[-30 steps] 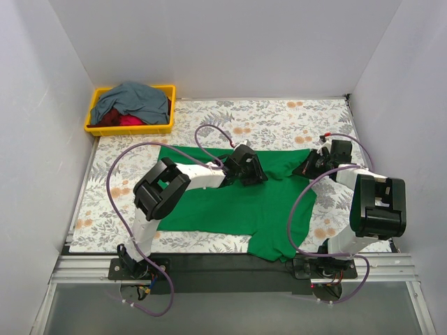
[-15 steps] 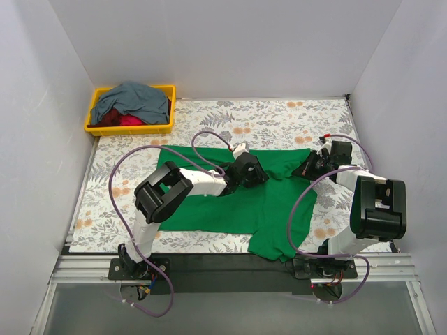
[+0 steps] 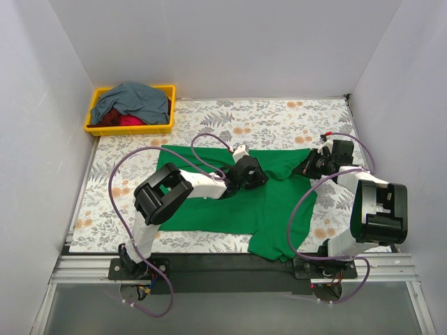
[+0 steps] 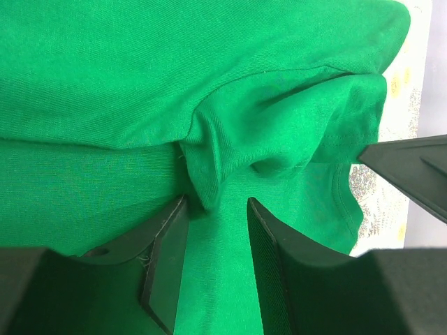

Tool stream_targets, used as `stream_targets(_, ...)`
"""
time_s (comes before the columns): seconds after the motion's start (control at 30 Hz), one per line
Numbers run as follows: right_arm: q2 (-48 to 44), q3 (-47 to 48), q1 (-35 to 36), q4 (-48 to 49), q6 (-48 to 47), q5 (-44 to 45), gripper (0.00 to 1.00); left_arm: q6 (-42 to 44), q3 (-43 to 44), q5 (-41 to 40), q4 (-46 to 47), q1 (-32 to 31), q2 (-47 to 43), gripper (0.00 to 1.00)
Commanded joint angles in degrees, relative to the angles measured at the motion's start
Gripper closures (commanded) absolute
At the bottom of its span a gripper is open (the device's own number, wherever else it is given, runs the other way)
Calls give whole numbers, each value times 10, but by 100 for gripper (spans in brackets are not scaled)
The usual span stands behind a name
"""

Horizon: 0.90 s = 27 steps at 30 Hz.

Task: Fold and stack the t-shirts
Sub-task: Fold the tshirt

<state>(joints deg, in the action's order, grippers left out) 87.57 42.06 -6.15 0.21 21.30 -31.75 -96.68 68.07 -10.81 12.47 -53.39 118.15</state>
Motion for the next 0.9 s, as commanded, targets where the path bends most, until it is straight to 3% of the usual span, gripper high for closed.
stream_targets(0.0,-19,1,-3,15,5,-13,99,9,3,-18,-10,-3,-32,62)
stream_targets(0.33,-23,4,-3,13,4,-16,99,20,12,-18,3,-6,-26,69)
stream_targets(0.73,-26,5,-4,11,4,-19,99,31,21,-18,10,-8,-22,69)
stream_targets(0.87,-28,5,-4,11,5,-19,99,32,24,-16,12,-9,-20,74)
